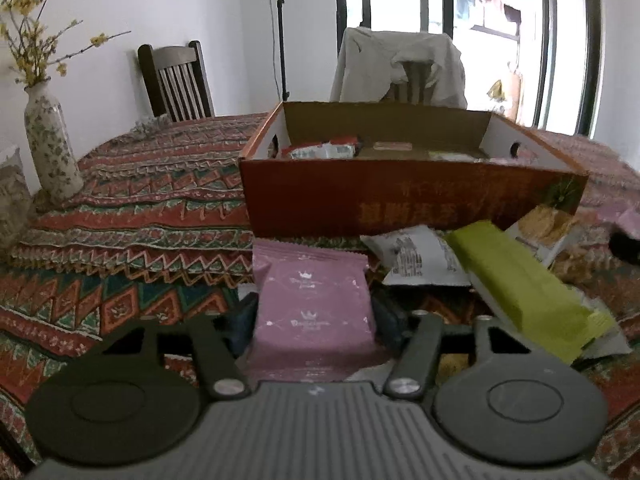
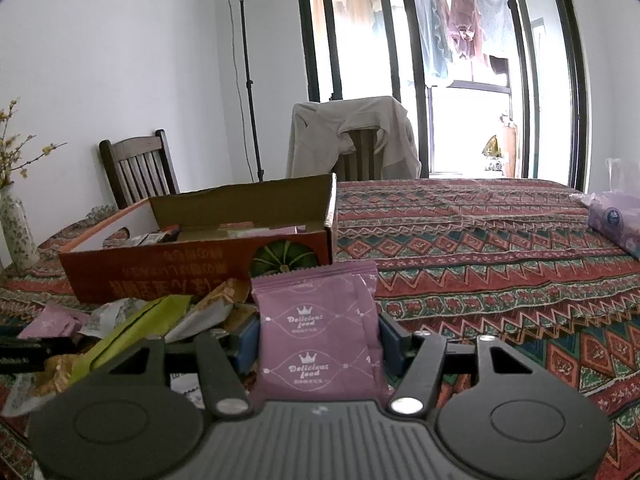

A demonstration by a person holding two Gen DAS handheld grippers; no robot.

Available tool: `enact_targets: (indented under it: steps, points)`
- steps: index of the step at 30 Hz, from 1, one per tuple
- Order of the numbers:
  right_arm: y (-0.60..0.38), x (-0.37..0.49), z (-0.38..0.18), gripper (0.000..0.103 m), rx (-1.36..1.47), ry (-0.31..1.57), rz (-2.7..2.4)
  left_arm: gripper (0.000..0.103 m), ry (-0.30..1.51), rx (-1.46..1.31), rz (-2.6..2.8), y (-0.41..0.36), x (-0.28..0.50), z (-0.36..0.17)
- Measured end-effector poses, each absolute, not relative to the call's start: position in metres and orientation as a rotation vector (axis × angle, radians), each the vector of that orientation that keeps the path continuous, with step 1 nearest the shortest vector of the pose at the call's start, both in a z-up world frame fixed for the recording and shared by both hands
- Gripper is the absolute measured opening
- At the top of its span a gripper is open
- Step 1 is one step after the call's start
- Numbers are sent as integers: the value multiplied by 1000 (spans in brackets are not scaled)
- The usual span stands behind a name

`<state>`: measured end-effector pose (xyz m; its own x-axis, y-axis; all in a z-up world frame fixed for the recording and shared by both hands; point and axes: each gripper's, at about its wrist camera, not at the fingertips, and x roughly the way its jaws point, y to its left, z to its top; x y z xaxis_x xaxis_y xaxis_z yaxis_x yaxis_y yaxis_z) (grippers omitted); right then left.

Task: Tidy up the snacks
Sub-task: 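Grasp a second pink packet with the left gripper while the right gripper holds its pink packet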

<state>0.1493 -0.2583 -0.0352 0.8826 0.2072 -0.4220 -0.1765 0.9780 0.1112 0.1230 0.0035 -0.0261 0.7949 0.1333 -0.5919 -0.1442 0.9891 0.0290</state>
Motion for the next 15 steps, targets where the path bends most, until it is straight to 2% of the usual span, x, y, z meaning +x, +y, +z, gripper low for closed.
enact_targets:
  steps: [15]
  points:
    - [-257, 144, -33, 59, 62, 407, 191, 62, 508, -80, 88, 15, 109, 10]
